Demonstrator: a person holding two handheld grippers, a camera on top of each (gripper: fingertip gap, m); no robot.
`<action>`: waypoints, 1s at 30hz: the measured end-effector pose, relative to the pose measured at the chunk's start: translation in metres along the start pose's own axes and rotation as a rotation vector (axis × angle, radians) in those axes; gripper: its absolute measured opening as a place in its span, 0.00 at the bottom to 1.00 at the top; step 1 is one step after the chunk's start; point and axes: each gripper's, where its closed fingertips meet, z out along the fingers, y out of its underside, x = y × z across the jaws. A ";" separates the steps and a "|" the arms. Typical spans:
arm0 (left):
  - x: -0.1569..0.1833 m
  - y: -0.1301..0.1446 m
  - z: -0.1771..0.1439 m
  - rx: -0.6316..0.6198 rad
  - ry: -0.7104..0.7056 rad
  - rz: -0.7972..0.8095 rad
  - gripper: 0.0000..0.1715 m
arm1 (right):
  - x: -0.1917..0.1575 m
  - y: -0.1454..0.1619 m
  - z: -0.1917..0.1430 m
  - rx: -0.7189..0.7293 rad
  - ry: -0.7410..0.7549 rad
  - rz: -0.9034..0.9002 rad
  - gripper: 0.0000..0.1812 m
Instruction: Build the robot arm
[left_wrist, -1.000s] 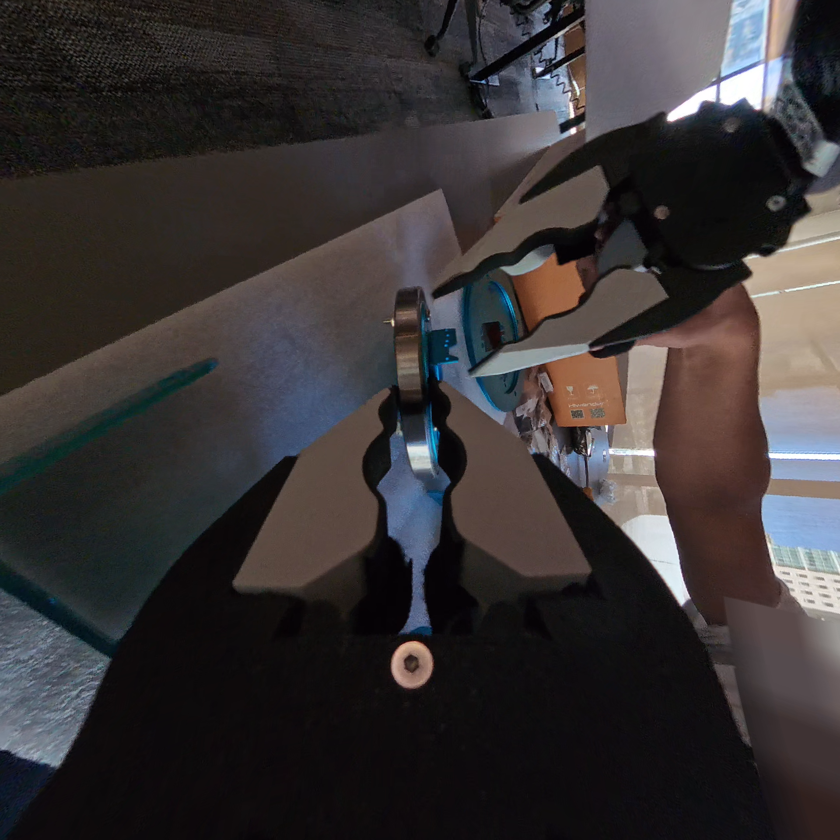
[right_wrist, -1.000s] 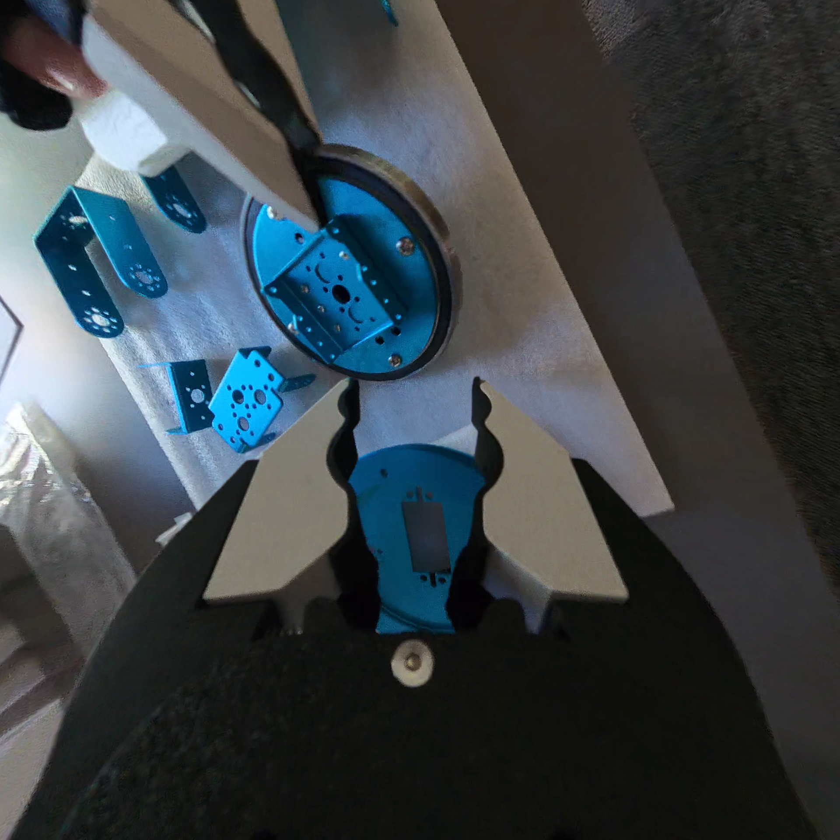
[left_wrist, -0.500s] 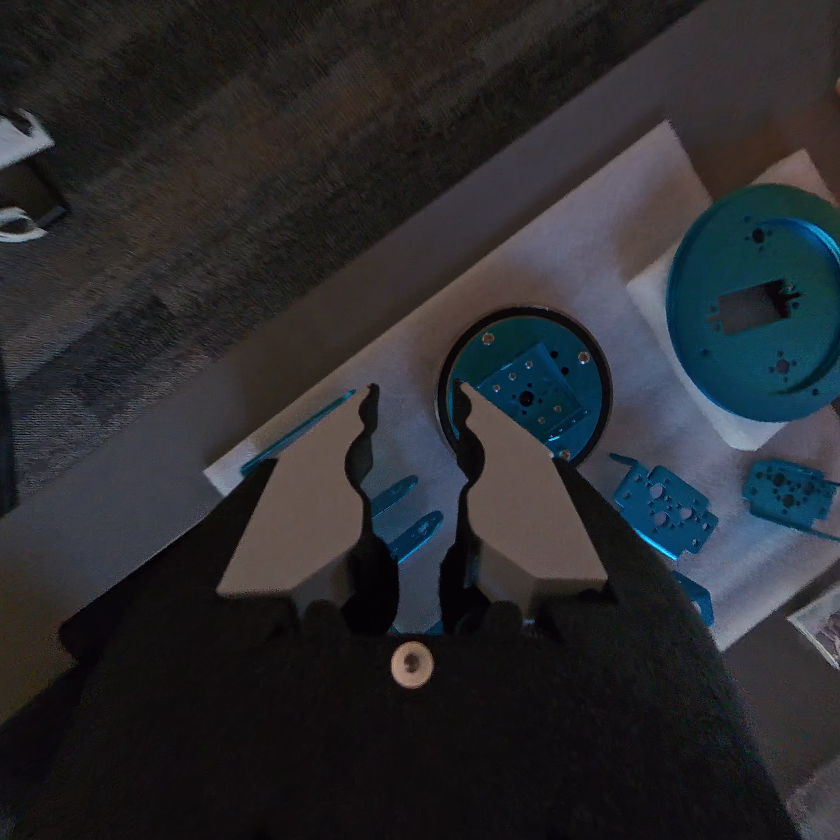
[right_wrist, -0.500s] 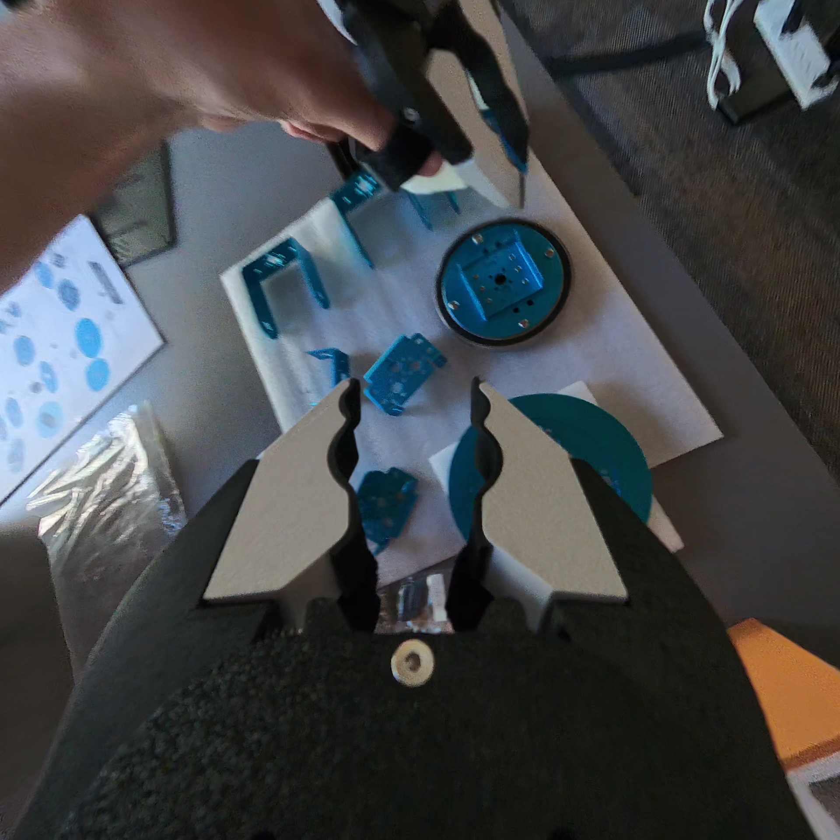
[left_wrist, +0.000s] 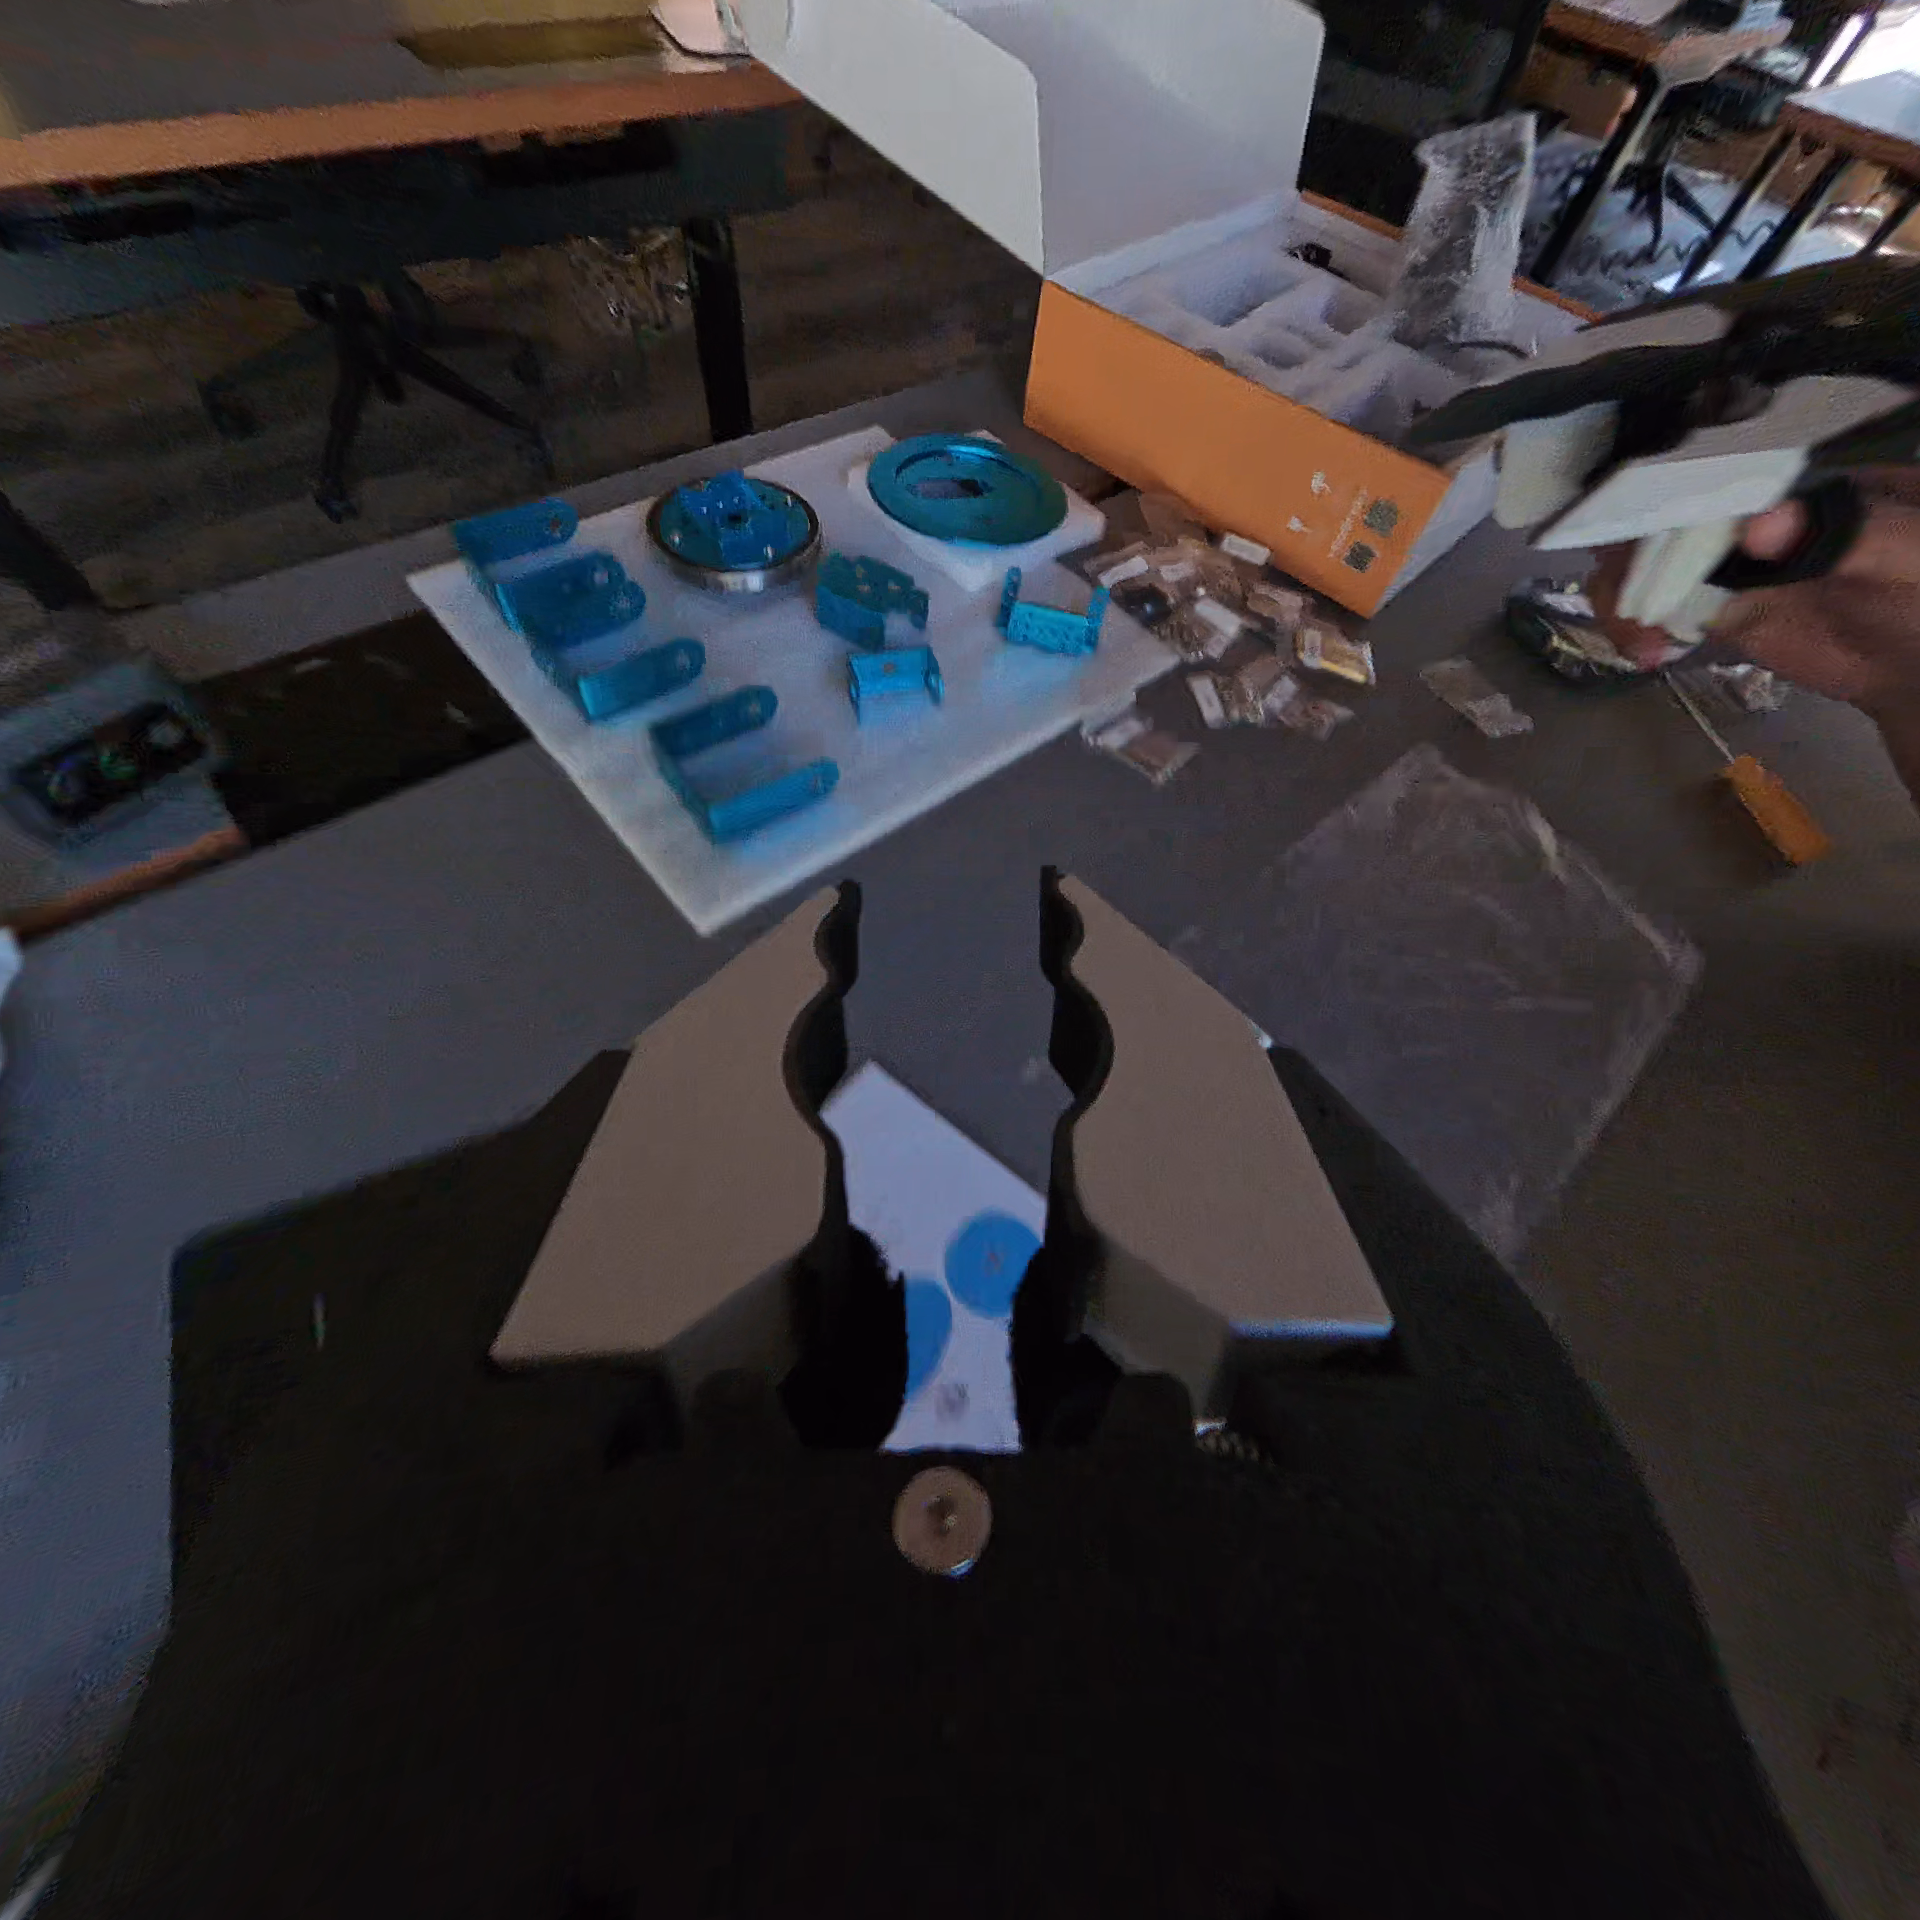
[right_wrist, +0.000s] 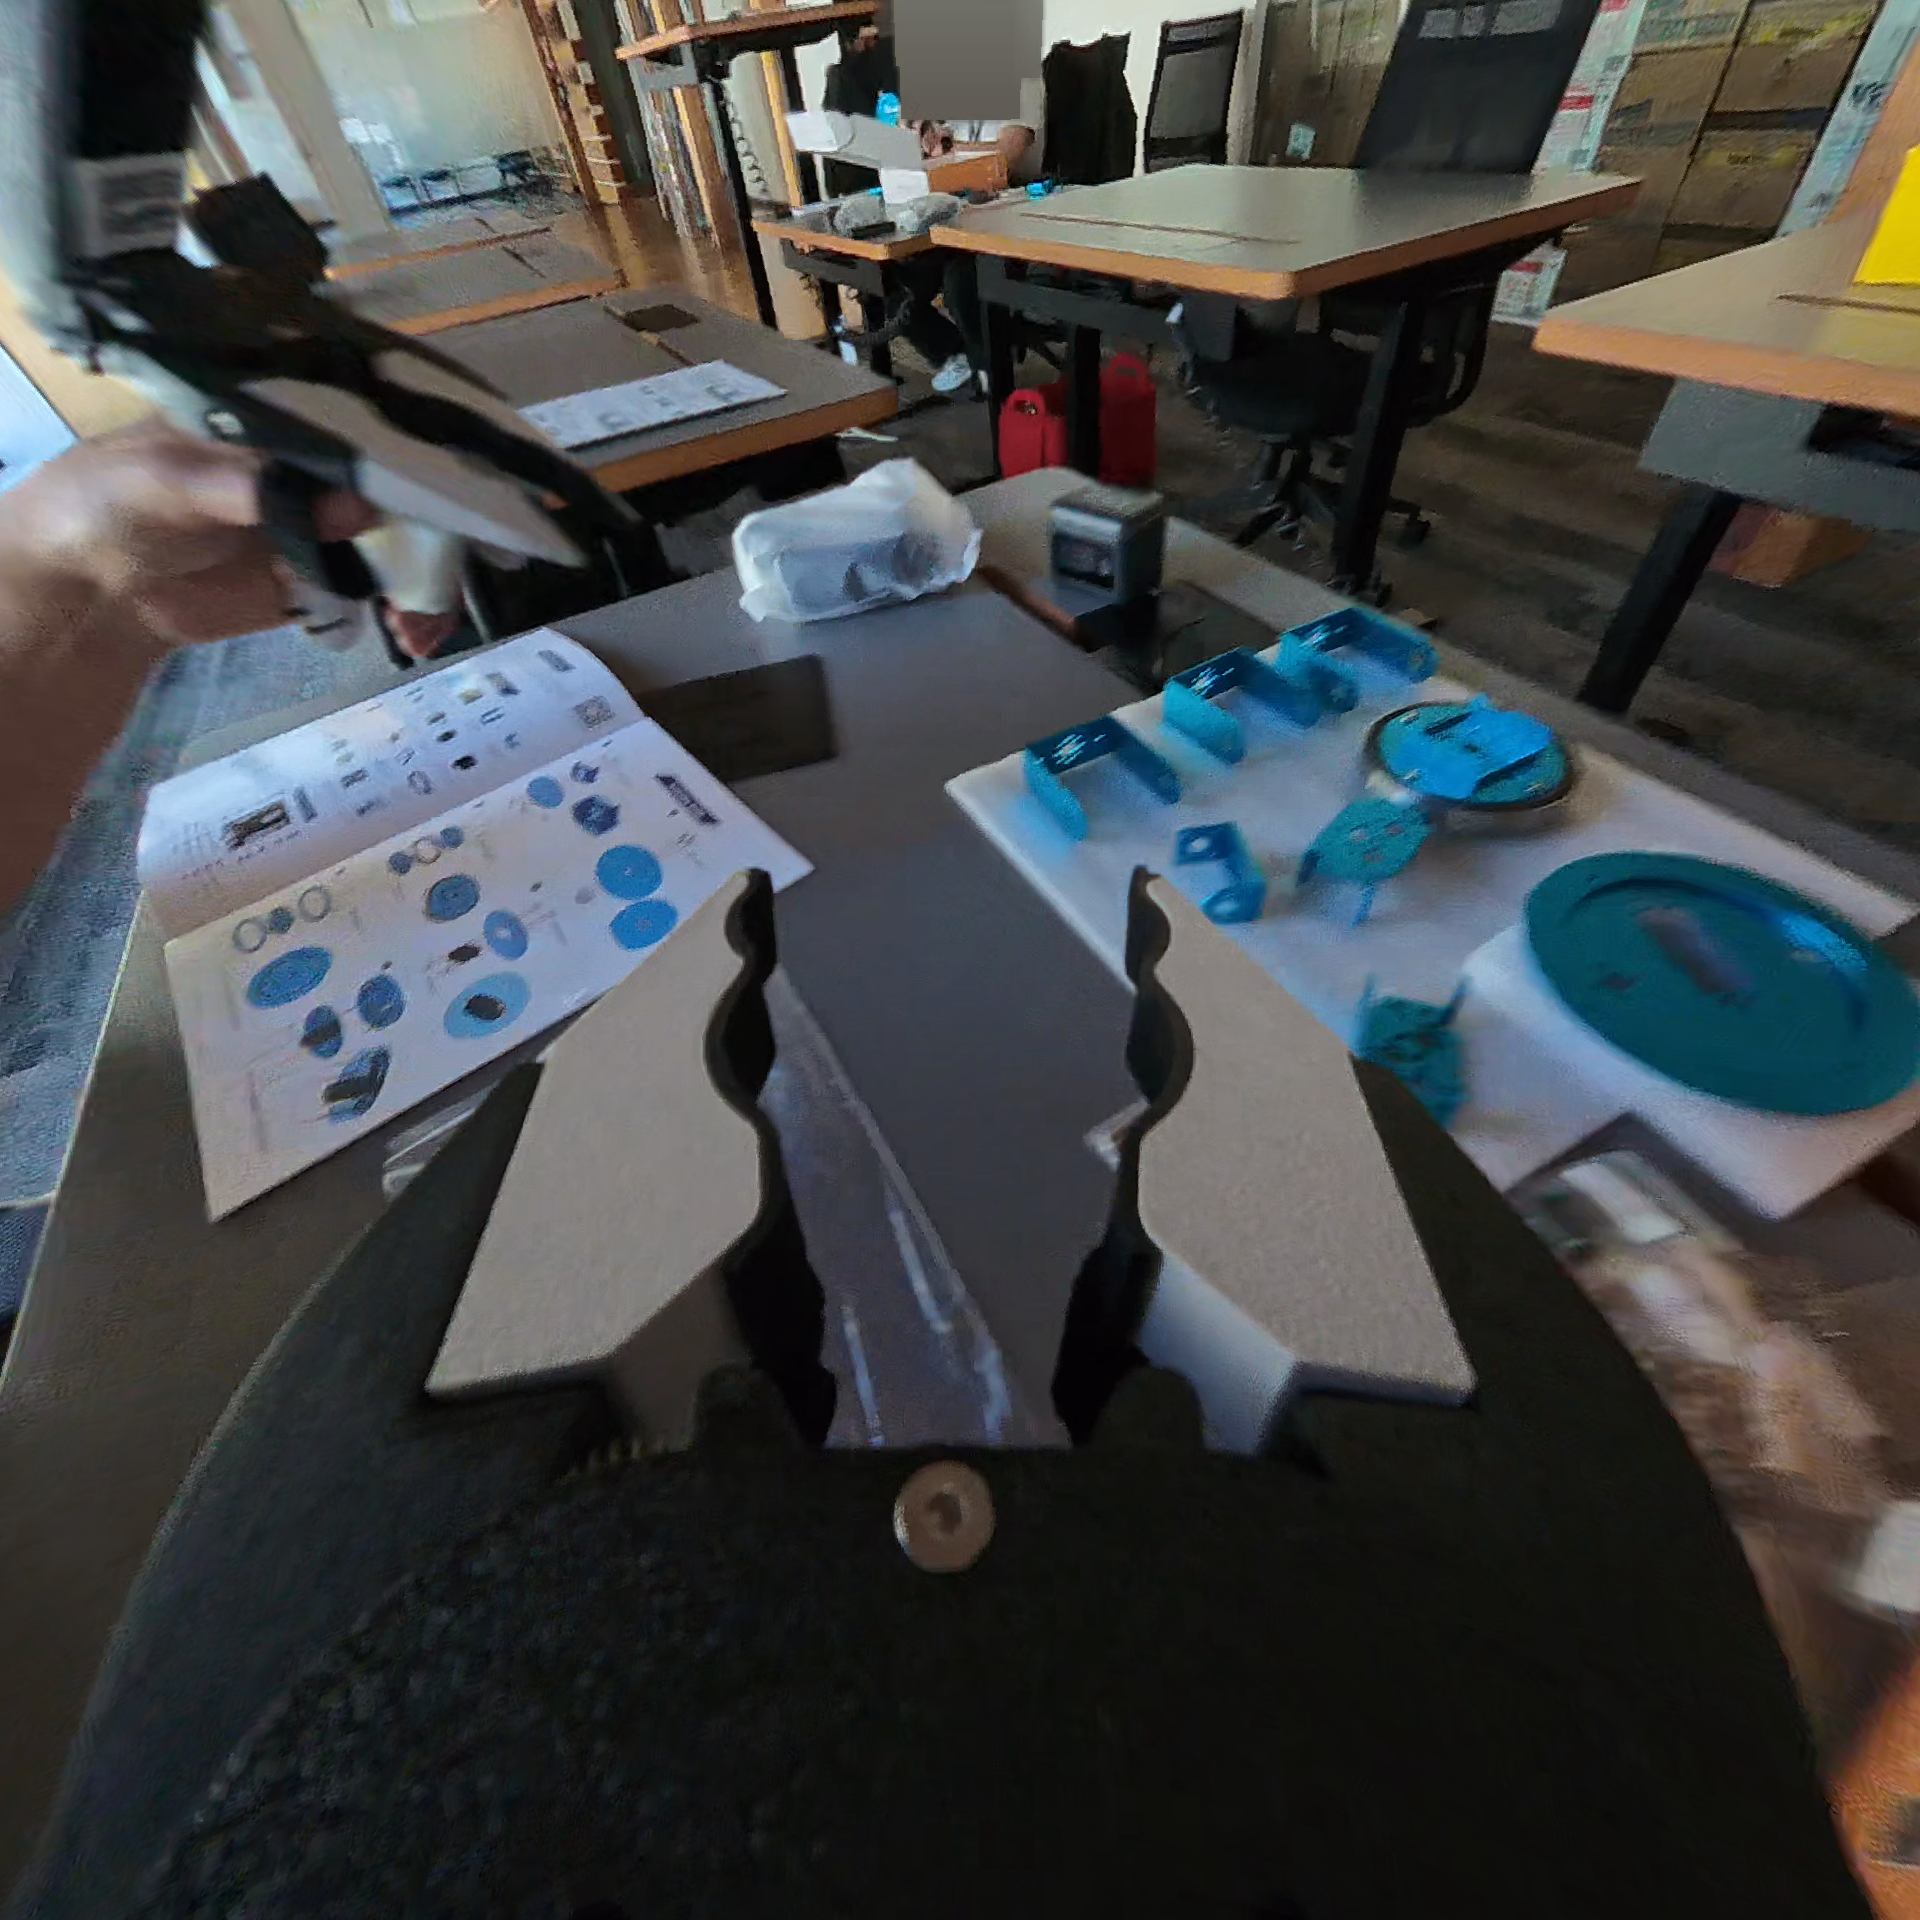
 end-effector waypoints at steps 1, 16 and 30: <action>0.012 0.027 -0.027 0.005 -0.043 0.022 0.20 | -0.016 0.018 0.007 -0.009 -0.022 0.011 0.37; 0.102 0.205 -0.104 0.010 -0.306 -0.199 0.20 | -0.159 0.115 0.046 -0.188 -0.313 0.104 0.34; 0.073 0.194 -0.088 -0.017 -0.372 -0.190 0.20 | -0.154 0.129 0.045 -0.255 -0.275 0.037 0.29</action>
